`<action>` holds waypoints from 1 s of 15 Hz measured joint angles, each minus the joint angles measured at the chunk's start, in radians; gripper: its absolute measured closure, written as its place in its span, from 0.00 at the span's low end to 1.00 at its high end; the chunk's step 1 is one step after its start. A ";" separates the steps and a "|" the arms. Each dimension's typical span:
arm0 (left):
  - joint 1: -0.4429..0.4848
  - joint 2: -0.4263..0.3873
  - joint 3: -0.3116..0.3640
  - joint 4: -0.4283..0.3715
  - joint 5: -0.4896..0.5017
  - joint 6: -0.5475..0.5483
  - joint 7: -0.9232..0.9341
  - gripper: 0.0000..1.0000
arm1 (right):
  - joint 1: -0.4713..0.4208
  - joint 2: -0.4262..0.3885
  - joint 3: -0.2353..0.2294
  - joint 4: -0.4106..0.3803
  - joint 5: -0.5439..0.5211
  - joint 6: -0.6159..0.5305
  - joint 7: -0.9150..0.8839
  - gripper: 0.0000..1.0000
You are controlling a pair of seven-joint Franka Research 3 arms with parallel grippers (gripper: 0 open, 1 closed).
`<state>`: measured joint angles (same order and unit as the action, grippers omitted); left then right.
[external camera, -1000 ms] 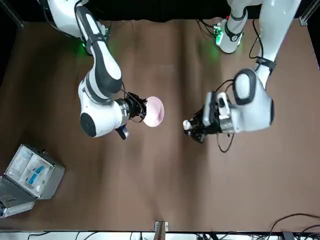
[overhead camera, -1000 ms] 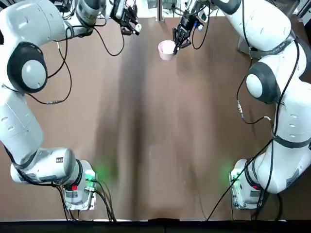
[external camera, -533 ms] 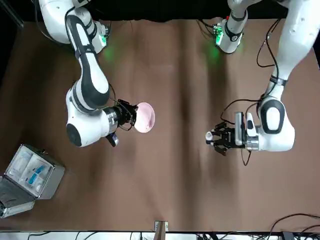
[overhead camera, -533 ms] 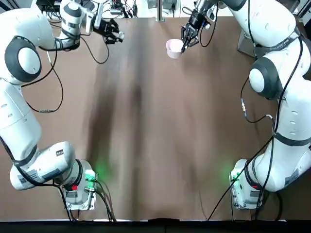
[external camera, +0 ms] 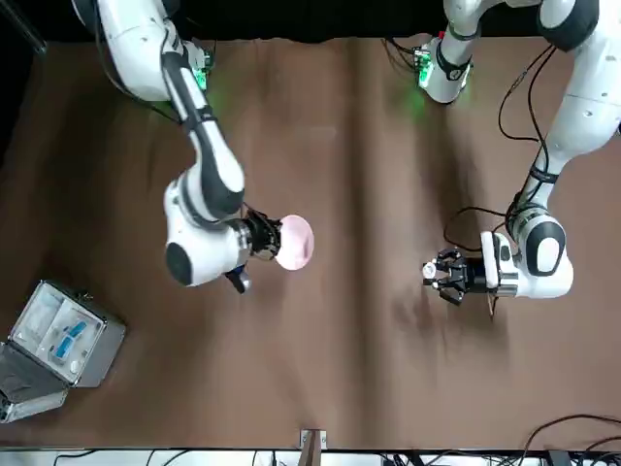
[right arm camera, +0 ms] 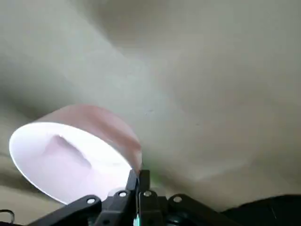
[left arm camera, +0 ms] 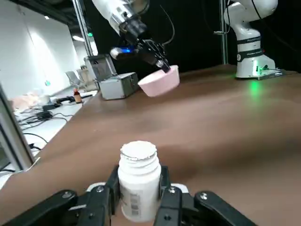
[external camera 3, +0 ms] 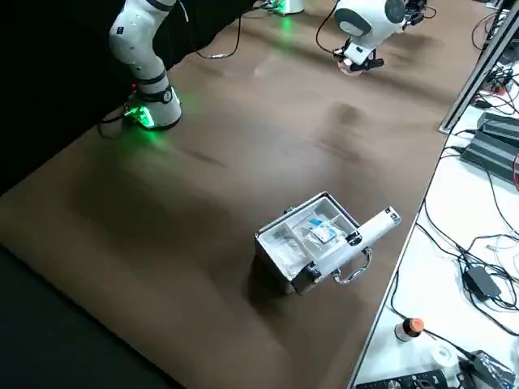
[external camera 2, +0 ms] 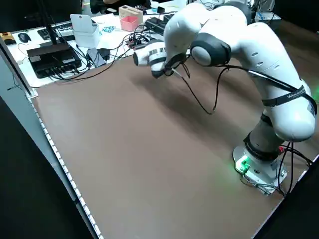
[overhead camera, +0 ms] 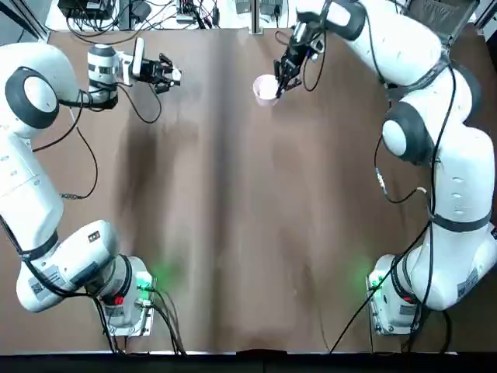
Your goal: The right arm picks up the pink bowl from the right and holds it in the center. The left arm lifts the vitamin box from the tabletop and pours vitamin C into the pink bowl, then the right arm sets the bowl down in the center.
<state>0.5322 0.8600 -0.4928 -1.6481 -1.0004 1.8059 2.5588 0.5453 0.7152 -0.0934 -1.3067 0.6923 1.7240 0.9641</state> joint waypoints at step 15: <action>0.091 0.189 0.095 0.000 0.046 -0.061 0.146 0.64 | 0.124 0.151 0.004 -0.022 -0.028 0.351 -0.081 0.97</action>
<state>0.6234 1.0494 -0.3974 -1.6478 -0.9540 1.7444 2.7044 0.6694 0.8662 -0.0895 -1.3289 0.6640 2.0749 0.8833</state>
